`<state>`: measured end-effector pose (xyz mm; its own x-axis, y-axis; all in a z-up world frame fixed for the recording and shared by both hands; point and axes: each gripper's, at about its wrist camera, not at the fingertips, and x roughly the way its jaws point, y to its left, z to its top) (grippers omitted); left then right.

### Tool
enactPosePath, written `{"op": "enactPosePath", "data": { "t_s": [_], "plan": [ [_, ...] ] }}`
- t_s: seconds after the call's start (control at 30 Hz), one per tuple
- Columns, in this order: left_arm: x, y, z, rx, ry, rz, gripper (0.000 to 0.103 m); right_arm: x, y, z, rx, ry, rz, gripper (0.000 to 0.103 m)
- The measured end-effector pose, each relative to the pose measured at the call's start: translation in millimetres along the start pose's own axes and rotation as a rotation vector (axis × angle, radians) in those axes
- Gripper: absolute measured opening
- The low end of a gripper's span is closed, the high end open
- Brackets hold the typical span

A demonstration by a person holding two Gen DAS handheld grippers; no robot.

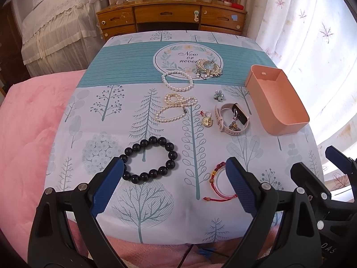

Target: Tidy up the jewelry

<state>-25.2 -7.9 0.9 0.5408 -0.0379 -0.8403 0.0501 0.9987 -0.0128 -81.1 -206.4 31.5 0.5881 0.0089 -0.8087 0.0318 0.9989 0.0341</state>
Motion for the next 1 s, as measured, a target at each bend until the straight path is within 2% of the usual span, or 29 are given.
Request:
{"op": "enactPosePath", "data": {
  "t_s": [1.0],
  "plan": [
    [5.7, -1.4, 0.2, 0.015, 0.013, 0.001, 0.092, 13.4, 5.7, 0.4, -0.003, 0.024, 0.014, 0.095]
  ]
}}
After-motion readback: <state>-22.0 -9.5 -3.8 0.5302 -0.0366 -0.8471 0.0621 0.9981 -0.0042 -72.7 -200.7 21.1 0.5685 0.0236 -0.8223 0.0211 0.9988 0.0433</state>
